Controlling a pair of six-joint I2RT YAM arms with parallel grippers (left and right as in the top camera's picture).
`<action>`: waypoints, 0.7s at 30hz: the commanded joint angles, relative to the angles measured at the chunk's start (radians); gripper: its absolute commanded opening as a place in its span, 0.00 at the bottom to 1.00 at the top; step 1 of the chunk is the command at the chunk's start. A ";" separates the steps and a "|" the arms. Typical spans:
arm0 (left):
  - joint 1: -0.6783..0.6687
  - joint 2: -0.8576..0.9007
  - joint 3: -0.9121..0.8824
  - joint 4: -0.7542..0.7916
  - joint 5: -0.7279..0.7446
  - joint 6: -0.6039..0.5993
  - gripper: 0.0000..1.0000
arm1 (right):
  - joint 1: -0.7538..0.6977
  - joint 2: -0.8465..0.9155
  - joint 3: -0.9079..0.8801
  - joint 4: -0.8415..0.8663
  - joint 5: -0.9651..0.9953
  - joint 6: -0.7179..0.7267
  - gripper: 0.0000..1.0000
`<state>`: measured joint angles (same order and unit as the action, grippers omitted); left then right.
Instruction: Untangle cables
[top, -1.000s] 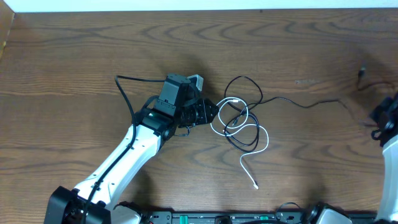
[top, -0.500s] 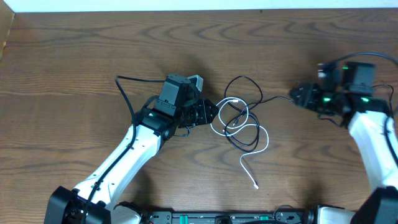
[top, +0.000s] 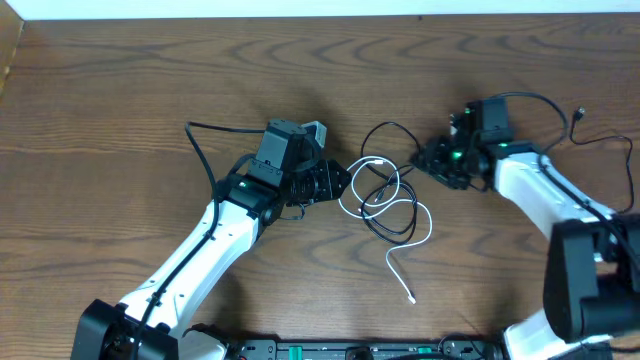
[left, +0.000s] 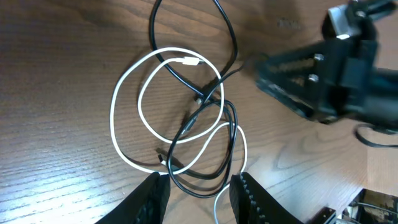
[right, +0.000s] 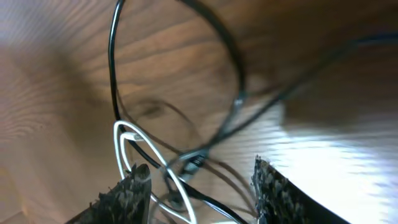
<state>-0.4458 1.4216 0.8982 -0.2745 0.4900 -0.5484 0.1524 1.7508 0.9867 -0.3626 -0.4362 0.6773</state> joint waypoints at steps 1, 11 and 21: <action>0.004 0.008 0.005 -0.010 -0.013 0.018 0.37 | 0.037 0.047 0.005 0.057 0.009 0.130 0.47; 0.004 0.008 0.005 -0.013 -0.013 0.018 0.37 | 0.052 0.133 0.005 0.225 0.026 0.243 0.25; 0.004 0.008 0.005 -0.013 -0.013 0.018 0.37 | 0.053 0.133 0.004 0.134 0.037 0.216 0.01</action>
<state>-0.4458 1.4223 0.8982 -0.2852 0.4900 -0.5484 0.1978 1.8740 0.9863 -0.2188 -0.4107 0.9134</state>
